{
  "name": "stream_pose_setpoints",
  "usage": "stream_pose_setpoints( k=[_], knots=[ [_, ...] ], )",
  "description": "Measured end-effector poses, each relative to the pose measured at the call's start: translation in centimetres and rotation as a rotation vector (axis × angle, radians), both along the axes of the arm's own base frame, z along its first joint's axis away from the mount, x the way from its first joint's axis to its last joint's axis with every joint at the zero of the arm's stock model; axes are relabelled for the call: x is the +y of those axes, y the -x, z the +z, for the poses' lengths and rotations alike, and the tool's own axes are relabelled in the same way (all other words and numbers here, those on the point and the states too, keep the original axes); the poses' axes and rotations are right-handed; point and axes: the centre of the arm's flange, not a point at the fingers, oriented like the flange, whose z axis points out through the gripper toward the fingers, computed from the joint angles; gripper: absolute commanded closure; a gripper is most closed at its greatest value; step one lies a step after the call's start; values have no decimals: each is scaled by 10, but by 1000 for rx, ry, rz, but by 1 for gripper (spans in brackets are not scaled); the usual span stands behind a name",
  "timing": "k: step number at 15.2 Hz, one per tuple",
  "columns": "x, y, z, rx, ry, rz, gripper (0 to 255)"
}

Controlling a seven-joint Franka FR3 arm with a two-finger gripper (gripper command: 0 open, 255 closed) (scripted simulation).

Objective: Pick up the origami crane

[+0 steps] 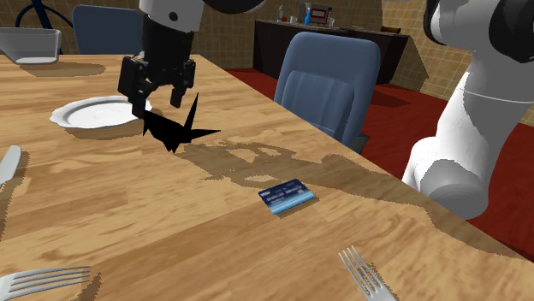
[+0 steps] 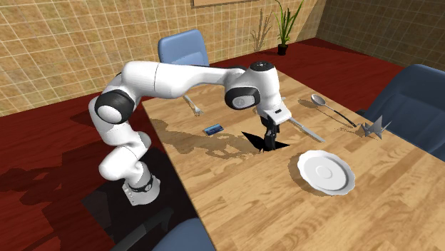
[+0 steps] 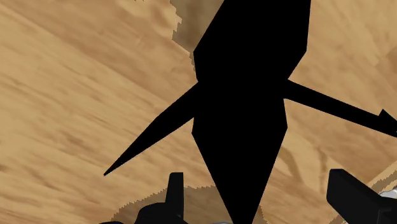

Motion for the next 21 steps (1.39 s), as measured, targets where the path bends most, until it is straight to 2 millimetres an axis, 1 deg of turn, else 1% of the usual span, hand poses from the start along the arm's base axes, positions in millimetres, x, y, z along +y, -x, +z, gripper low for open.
stream_pose_setpoints(
  k=[4,5,6,16,19,21],
  knots=[
    [-1,-1,-22,0,0,1,0],
    [0,-1,-25,0,0,0,0],
    [0,-1,-27,0,0,0,255],
    [-2,-3,-25,-10,-3,-6,255],
    [-1,-1,-17,-4,-2,-1,255],
    [0,-2,-7,-2,-1,0,255]
  ],
)
